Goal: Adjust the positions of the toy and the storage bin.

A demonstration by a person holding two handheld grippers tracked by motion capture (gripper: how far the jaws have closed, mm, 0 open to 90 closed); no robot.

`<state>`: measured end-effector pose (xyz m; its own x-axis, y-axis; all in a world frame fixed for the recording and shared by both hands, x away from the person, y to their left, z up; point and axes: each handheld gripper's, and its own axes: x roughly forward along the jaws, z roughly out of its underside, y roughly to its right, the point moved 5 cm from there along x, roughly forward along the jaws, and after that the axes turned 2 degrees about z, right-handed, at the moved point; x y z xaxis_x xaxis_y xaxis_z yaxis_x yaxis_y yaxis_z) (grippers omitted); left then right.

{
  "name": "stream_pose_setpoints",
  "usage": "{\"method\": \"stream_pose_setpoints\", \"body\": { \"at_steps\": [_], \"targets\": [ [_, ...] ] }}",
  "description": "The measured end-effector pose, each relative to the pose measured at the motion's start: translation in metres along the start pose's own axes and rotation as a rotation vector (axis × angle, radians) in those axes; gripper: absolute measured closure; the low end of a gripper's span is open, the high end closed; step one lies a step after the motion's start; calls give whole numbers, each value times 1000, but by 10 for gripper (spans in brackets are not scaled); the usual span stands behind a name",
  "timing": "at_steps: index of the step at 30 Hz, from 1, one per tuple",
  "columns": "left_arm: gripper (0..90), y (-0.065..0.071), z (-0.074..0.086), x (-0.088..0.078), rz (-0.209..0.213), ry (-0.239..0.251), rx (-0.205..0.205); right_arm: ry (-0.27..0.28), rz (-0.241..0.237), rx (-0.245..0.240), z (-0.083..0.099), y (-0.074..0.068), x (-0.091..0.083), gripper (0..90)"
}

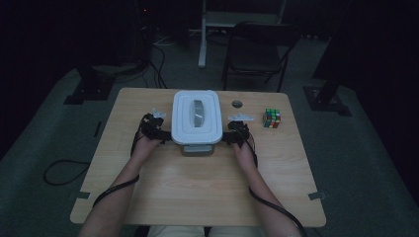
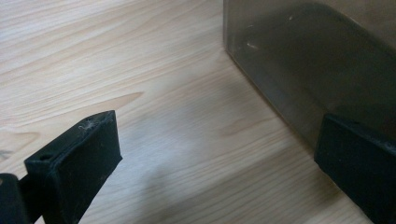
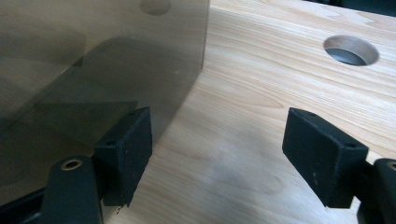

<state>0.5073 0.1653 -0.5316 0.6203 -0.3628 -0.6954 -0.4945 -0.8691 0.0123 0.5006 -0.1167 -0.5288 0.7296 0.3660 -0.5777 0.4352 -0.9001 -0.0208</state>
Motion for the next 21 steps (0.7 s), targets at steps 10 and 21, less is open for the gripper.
{"method": "stream_pose_setpoints", "body": {
  "at_steps": [10, 21],
  "targets": [
    [10, 25, -3, 6, 50, -8, 31, 13, 15, 35, 16, 19, -17, 241],
    [10, 49, -7, 15, 99, -5, 49, 16, 38, 57, 31, 37, -35, 241]
  ]
}}
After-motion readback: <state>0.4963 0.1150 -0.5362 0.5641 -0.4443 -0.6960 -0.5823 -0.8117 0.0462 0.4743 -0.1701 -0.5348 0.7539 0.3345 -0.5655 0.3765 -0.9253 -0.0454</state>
